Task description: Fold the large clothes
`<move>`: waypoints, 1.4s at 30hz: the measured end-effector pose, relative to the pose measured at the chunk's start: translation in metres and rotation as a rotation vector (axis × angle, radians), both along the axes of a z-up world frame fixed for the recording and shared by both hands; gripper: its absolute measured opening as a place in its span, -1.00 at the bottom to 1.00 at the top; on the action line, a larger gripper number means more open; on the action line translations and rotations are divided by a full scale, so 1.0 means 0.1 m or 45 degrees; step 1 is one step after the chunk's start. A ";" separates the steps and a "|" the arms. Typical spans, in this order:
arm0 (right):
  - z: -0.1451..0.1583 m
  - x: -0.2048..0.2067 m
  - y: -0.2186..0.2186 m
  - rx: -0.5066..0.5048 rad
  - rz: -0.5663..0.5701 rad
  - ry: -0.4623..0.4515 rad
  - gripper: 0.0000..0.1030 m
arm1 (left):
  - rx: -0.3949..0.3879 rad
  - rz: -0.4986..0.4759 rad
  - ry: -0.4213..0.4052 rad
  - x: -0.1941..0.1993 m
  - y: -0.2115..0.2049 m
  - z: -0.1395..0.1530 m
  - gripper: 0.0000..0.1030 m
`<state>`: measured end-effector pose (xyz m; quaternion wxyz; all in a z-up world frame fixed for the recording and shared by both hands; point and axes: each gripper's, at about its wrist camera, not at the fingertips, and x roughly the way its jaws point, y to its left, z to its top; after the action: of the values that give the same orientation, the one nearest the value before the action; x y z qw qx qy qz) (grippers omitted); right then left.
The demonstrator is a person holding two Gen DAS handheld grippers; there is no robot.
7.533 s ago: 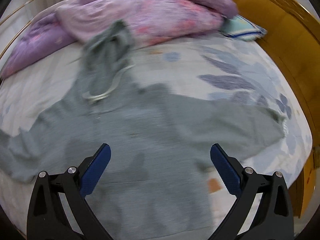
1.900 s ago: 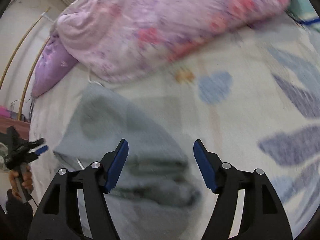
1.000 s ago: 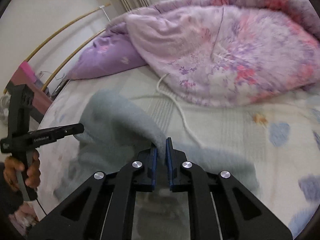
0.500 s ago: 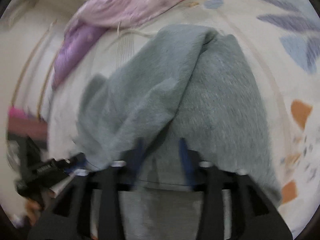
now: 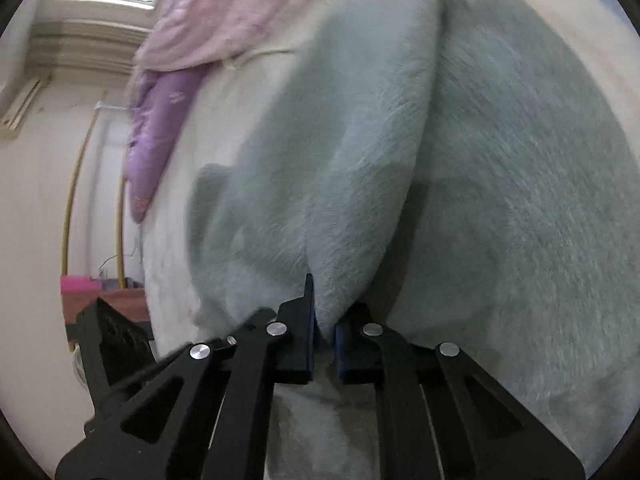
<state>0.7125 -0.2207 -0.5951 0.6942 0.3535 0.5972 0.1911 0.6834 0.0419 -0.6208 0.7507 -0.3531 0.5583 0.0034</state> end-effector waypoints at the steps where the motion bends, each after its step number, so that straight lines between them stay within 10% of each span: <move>1: 0.13 -0.04 0.00 0.014 0.001 -0.027 -0.88 | 0.013 -0.013 -0.052 -0.05 0.04 0.16 -0.92; 6: 0.19 -0.36 0.08 0.032 -0.002 0.027 -0.88 | 0.065 -0.039 -0.072 -0.41 0.13 0.40 -0.91; 14: -0.50 -0.71 0.02 -0.067 -0.094 0.248 -0.75 | 0.093 -0.052 0.212 -0.69 0.02 -0.36 -0.88; 23: 0.24 -0.36 -0.31 -0.301 -0.127 0.089 -0.12 | 0.076 0.082 0.088 -0.52 0.40 0.33 -0.69; 27: 0.39 0.01 -0.42 -0.310 -0.176 -0.025 -0.11 | 0.103 0.127 -0.010 -0.21 0.48 0.56 -0.03; 42: -0.16 1.32 0.02 -0.518 -0.001 -0.036 -0.01 | 0.310 -0.004 0.157 1.43 0.50 -0.09 0.01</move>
<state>0.8446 -0.2187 -0.6108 0.7596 0.2034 0.6136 0.0713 0.8260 0.0920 -0.6294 0.7522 -0.2574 0.5996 0.0917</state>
